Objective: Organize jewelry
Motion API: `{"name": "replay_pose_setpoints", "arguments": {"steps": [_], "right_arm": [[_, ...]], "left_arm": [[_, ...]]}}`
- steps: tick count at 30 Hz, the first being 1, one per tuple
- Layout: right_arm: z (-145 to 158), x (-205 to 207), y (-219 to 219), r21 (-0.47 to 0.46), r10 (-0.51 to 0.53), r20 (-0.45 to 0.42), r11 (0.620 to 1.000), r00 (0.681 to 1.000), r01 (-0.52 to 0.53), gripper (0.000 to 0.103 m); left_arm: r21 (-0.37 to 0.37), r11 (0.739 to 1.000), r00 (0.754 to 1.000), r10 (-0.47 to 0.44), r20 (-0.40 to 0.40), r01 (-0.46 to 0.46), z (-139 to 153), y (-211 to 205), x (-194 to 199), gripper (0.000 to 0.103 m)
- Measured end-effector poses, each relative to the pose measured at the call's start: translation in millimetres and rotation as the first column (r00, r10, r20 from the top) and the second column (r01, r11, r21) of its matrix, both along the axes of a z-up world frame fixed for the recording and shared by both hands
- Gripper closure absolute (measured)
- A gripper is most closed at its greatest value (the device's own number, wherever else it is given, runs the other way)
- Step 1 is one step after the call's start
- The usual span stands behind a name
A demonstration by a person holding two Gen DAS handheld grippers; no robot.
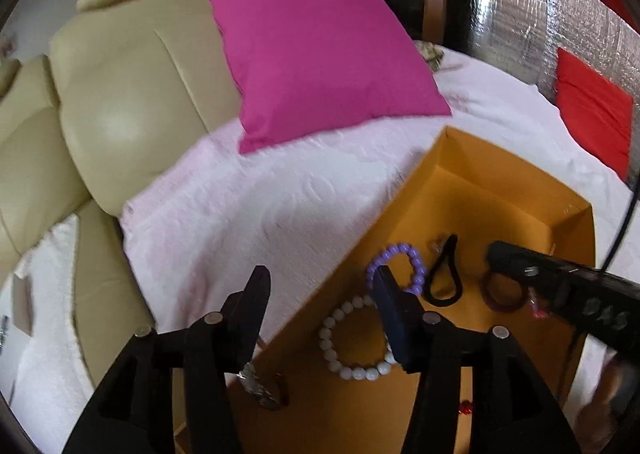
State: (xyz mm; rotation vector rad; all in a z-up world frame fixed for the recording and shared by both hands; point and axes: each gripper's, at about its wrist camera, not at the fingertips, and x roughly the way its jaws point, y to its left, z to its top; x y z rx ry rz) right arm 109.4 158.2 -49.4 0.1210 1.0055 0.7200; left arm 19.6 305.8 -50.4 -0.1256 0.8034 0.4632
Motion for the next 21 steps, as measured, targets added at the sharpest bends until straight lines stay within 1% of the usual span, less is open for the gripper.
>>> {"name": "replay_pose_setpoints", "arguments": {"steps": [2, 3, 4, 6, 9, 10, 11, 12, 13, 14, 18, 21], "right_arm": [[9.9, -4.4, -6.7, 0.011, -0.023, 0.034, 1.000, 0.999, 0.023, 0.087], [14.2, -7.4, -8.5, 0.003, -0.030, 0.056, 1.000, 0.998, 0.030, 0.087], [22.6, -14.7, -13.2, -0.016, -0.041, 0.101, 0.999, 0.994, 0.043, 0.087], [34.5, -29.4, -23.4, -0.028, -0.053, 0.149, 0.998, 0.987, 0.058, 0.087], [48.9, -52.5, -41.3, -0.028, -0.064, 0.179, 0.997, 0.982, 0.070, 0.087], [56.2, -66.8, -49.0, -0.041, -0.066, 0.201, 0.996, 0.977, 0.076, 0.082], [60.2, -75.1, -52.8, -0.051, -0.066, 0.216, 0.996, 0.974, 0.079, 0.074], [67.6, -90.2, -59.3, -0.072, -0.068, 0.244, 0.993, 0.967, 0.088, 0.069], [73.7, -102.3, -64.3, -0.084, -0.069, 0.266, 0.992, 0.962, 0.094, 0.059], [77.2, -110.2, -68.3, -0.085, -0.071, 0.279, 0.991, 0.958, 0.098, 0.056], [103.0, -156.4, -87.0, -0.066, -0.071, 0.316, 0.993, 0.946, 0.097, 0.056], [120.0, -186.5, -91.7, -0.079, -0.060, 0.345, 0.993, 0.937, 0.093, 0.056]], "left_arm": [[0.026, 1.000, 1.000, 0.012, 0.009, -0.012, 4.8, -3.4, -3.5, 0.034], [0.038, 0.999, 1.000, 0.017, 0.010, -0.017, 7.2, -6.0, -5.8, 0.033], [0.050, 0.999, 1.000, 0.019, 0.008, -0.019, 9.5, -7.5, -7.8, 0.033], [0.093, 0.995, 1.000, 0.017, 0.000, -0.017, 17.5, -14.4, -14.0, 0.033], [0.157, 0.987, 1.000, 0.013, 0.015, -0.015, 33.9, -25.9, -31.6, 0.032], [0.170, 0.985, 0.999, 0.008, 0.031, -0.013, 41.8, -30.4, -42.5, 0.027], [0.173, 0.985, 0.999, 0.004, 0.044, -0.011, 50.0, -34.2, -53.4, 0.024], [0.170, 0.985, 0.998, -0.002, 0.057, -0.007, 57.8, -36.5, -62.9, 0.024], [0.169, 0.986, 0.998, -0.005, 0.069, -0.007, 64.8, -39.2, -71.1, 0.024], [0.175, 0.985, 0.996, -0.005, 0.086, -0.010, 73.5, -42.3, -81.3, 0.024], [0.209, 0.978, 0.990, -0.011, 0.142, -0.019, 105.1, -55.0, -119.4, 0.024], [0.212, 0.977, 0.984, -0.021, 0.178, -0.017, 125.2, -60.6, -144.5, 0.022]]}}
